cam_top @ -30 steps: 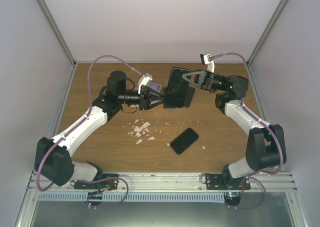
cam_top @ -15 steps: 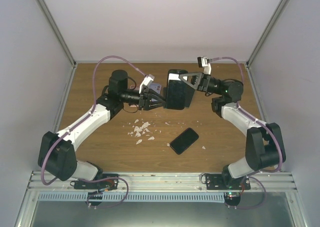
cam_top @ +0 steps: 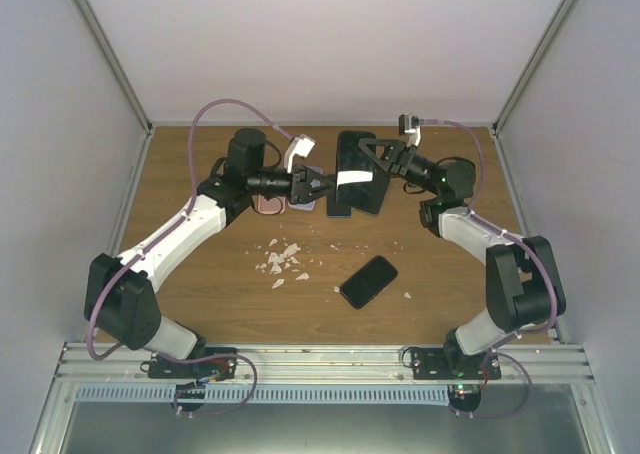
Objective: Take the phone out of the phone case
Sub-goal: Remove the phone case from the phone.
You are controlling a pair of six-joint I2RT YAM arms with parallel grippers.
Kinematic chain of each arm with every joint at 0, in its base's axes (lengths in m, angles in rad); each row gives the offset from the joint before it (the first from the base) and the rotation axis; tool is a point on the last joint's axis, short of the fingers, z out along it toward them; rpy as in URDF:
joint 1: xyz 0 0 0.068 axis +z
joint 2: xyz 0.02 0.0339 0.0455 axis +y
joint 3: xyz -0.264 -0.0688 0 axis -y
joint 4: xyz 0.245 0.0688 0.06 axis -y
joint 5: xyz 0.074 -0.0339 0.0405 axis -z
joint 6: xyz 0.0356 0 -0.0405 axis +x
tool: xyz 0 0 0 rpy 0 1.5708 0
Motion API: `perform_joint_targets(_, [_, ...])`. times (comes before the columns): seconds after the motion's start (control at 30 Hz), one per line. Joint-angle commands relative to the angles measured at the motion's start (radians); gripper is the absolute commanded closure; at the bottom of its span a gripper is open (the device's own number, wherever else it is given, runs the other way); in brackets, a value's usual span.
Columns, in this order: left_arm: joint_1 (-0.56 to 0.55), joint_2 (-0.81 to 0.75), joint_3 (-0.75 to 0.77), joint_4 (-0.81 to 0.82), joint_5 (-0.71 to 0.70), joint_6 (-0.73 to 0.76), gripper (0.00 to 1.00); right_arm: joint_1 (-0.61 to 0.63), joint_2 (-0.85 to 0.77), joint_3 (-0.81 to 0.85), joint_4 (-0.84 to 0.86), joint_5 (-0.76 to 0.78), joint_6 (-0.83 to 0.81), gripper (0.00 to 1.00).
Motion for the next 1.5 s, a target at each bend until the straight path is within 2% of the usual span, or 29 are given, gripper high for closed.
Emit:
perform_joint_targets(0.0, [-0.007,0.079,0.045,-0.011,-0.502,0.049,0.71,0.106,-0.022,0.016,0.112,-0.164,0.109,1.0])
perform_joint_targets(0.1, [-0.001,0.086,0.008,-0.018,-0.529,0.043,0.71,0.106,-0.021,0.026,0.138,-0.165,0.134,1.0])
perform_joint_targets(0.17, [0.01,0.087,-0.031,0.01,-0.49,0.025,0.69,0.107,-0.02,0.028,0.165,-0.16,0.158,1.0])
perform_joint_targets(0.23, [0.037,0.089,-0.083,0.14,-0.314,-0.036,0.69,0.109,-0.016,0.028,0.187,-0.157,0.17,0.99])
perform_joint_targets(0.3, [0.051,0.088,-0.129,0.336,-0.133,-0.146,0.7,0.111,-0.011,0.022,0.189,-0.158,0.167,0.99])
perform_joint_targets(0.37, [0.032,0.09,-0.12,0.468,-0.049,-0.206,0.7,0.111,-0.003,0.007,0.192,-0.152,0.166,1.0])
perform_joint_targets(0.53, [0.011,0.106,-0.059,0.582,0.013,-0.288,0.69,0.117,0.018,-0.023,0.196,-0.134,0.154,1.0])
perform_joint_targets(0.7, [0.001,0.108,-0.06,0.704,0.046,-0.384,0.68,0.127,0.042,-0.053,0.21,-0.099,0.149,1.0])
perform_joint_targets(0.83, [-0.005,0.096,-0.053,0.593,-0.038,-0.349,0.68,0.147,0.055,-0.059,0.225,-0.073,0.153,1.0])
perform_joint_targets(0.87, [-0.005,0.096,-0.047,0.537,-0.072,-0.32,0.69,0.153,0.058,-0.056,0.227,-0.071,0.154,1.0])
perform_joint_targets(0.9, [-0.005,0.098,-0.025,0.397,-0.167,-0.24,0.7,0.166,0.065,-0.047,0.238,-0.064,0.169,1.0])
perform_joint_targets(1.0, [-0.003,0.106,-0.004,0.243,-0.297,-0.155,0.72,0.168,0.07,-0.033,0.268,-0.057,0.199,1.0])
perform_joint_targets(1.17, [0.0,0.103,-0.034,0.135,-0.416,-0.089,0.74,0.162,0.071,0.015,0.324,-0.055,0.248,1.0])
perform_joint_targets(1.33, [0.003,0.104,-0.023,0.011,-0.62,-0.033,0.73,0.161,0.068,0.026,0.369,-0.031,0.295,1.0])
perform_joint_targets(1.47, [0.01,0.115,-0.012,-0.009,-0.68,-0.047,0.72,0.162,0.069,0.014,0.384,-0.003,0.316,0.99])
